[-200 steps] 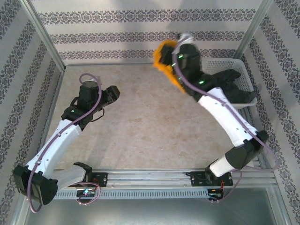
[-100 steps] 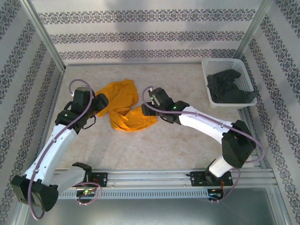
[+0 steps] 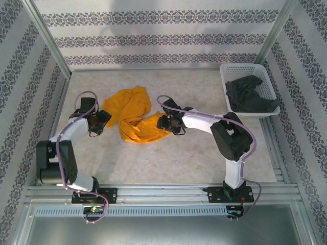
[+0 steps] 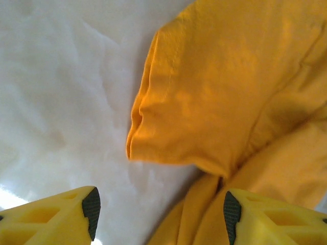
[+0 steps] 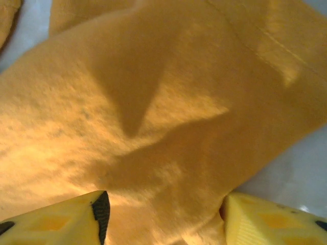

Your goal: Fold and stack the t-shirts

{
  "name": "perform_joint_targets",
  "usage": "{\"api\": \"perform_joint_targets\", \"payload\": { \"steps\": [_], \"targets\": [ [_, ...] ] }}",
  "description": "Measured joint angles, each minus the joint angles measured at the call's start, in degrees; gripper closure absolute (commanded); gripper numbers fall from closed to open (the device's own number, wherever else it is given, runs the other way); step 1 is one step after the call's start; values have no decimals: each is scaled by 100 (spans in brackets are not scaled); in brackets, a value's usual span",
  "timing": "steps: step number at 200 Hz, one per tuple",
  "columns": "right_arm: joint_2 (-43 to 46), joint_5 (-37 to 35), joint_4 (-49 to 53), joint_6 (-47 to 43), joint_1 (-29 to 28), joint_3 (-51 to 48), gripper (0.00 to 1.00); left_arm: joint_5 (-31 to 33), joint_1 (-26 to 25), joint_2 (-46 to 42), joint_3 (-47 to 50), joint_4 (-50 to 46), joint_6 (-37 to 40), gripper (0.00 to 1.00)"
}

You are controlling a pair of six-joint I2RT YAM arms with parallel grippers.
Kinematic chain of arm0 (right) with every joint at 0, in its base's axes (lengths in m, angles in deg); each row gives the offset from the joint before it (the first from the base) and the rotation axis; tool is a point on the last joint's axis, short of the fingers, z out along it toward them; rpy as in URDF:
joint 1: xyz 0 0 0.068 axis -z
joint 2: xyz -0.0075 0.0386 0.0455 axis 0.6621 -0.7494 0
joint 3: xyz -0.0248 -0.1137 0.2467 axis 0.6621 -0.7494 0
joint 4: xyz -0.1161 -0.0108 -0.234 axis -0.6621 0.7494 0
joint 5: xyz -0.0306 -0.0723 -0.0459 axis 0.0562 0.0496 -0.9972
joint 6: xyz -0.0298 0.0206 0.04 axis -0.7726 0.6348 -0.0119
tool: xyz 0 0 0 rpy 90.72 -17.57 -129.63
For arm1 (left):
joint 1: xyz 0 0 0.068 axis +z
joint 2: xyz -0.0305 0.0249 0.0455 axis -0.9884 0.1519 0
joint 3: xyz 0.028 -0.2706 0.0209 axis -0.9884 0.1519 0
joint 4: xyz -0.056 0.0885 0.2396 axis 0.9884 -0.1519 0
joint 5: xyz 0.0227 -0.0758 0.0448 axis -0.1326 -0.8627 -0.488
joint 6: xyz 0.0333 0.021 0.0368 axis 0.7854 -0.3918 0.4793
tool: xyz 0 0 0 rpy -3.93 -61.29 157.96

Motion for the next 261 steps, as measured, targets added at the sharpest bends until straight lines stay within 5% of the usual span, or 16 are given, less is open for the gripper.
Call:
{"api": "perform_joint_targets", "payload": {
  "steps": [36, 43, 60, 104, 178, 218, 240, 261],
  "targets": [
    [-208, 20, 313, 365, 66, 341, 82, -361, 26, 1325, -601, 520, -13, 44],
    [-208, 15, 407, 409, 92, 339, 88, -426, 28, 1473, -745, 608, -15, 54],
    [-168, -28, 520, 398, 195, 245, 100, -511, 26, 1808, -1025, 881, -44, 100],
    [461, -291, 992, 245, 706, -52, 100, -391, 26, 1825, -874, 1176, -90, 100],
    [1755, -935, 1685, 140, 1611, -619, 100, 442, 9, -1515, 1711, 656, -1167, 100],
    [1672, -763, 1884, 262, 2140, -1095, 57, 374, -179, -2286, 2391, 232, -1766, 100],
    [1816, -940, 1908, 122, 1958, -1084, 50, 378, -179, -2734, 2308, -44, -1875, 64],
    [2070, -1082, 1902, -79, 1587, -992, 47, 525, -323, -3062, 1864, -643, -1853, 55]
  ]
}}
